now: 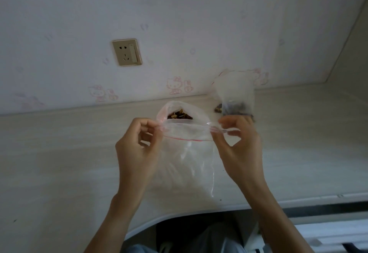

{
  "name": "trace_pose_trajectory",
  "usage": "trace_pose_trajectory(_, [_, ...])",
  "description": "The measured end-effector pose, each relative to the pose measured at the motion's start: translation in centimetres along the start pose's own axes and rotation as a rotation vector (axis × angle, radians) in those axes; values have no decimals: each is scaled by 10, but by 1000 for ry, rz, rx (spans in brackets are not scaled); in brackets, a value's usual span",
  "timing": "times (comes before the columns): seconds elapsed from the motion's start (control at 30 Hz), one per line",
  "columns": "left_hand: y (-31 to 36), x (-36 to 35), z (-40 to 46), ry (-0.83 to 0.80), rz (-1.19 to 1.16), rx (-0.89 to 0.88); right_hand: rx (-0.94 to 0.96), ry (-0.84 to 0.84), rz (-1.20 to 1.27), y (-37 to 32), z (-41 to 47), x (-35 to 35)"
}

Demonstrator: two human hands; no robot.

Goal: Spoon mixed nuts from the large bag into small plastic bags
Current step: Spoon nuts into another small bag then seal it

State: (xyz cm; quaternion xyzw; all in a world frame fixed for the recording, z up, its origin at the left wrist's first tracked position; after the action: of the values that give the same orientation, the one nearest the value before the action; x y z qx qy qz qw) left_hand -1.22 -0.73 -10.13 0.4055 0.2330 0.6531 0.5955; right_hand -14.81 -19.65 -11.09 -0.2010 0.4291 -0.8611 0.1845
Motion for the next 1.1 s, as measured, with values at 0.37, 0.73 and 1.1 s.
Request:
trace_pose_trajectory(0.37, [-15, -16, -22, -314, -909, 815, -690, -140, 825, 12, -21, -14])
trace_pose_trajectory(0.73, [-17, -36, -30, -475, -1047, 1015, -860, -214, 1178, 5, -21, -37])
trace_pose_trajectory(1.1, [-13, -38, -25, -621, -1080, 788, -593, -390, 1018, 9, -15, -32])
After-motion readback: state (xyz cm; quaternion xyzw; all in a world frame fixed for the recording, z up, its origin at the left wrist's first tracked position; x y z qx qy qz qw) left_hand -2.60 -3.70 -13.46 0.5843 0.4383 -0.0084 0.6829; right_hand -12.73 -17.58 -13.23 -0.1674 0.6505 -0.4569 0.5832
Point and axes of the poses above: each hand's wrist, its own z-axis towards the middle knuckle, its own x-axis out of the back of the hand, y = z × x, the point moved 5 cm from there along z, towards the middle knuckle, and after that the axes turned 2 degrees about x, right-handed, at the moved point
